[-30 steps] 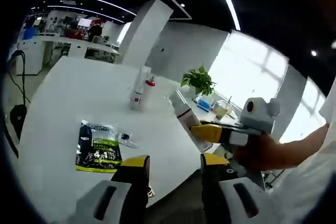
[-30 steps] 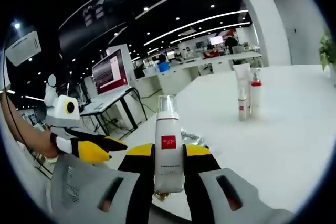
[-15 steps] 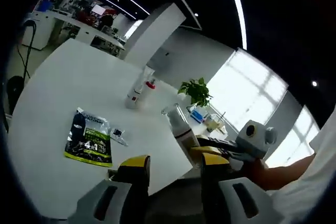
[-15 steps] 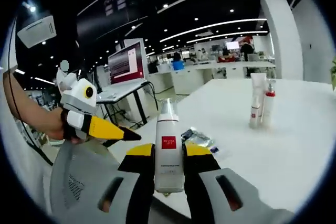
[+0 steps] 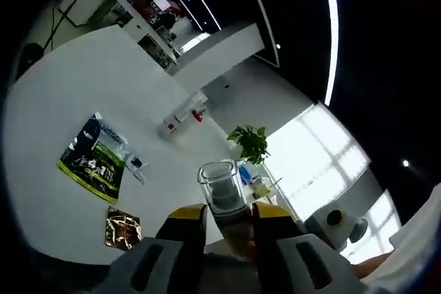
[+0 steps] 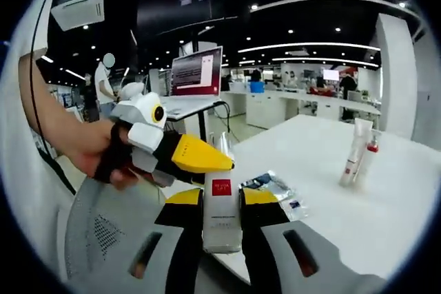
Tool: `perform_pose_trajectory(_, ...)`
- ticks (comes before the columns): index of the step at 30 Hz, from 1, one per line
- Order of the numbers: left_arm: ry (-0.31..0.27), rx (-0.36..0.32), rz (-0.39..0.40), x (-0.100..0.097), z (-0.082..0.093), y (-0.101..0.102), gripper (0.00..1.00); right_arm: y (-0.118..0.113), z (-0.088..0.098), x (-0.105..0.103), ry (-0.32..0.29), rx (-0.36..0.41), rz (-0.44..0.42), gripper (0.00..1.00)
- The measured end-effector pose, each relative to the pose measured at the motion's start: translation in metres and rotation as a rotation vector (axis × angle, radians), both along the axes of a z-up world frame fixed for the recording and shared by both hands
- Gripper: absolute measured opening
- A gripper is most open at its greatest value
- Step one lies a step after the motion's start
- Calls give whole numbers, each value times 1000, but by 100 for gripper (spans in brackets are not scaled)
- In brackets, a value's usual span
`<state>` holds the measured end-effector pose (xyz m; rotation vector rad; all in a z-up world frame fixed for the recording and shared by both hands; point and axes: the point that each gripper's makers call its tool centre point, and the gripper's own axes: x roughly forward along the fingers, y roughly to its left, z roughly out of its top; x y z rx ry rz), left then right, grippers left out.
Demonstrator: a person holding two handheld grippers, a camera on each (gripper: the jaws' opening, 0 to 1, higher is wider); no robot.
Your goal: Arrange the skincare products in the storage area until every visible bottle or jar stands upright without overlapping.
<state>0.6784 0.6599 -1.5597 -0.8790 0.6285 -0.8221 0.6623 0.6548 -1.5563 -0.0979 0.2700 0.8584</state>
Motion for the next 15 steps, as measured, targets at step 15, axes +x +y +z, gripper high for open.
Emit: perform_pose_trajectory(15,75,-55,-24,-3,2,-5,25,7,6,2,-59,-40,15,17)
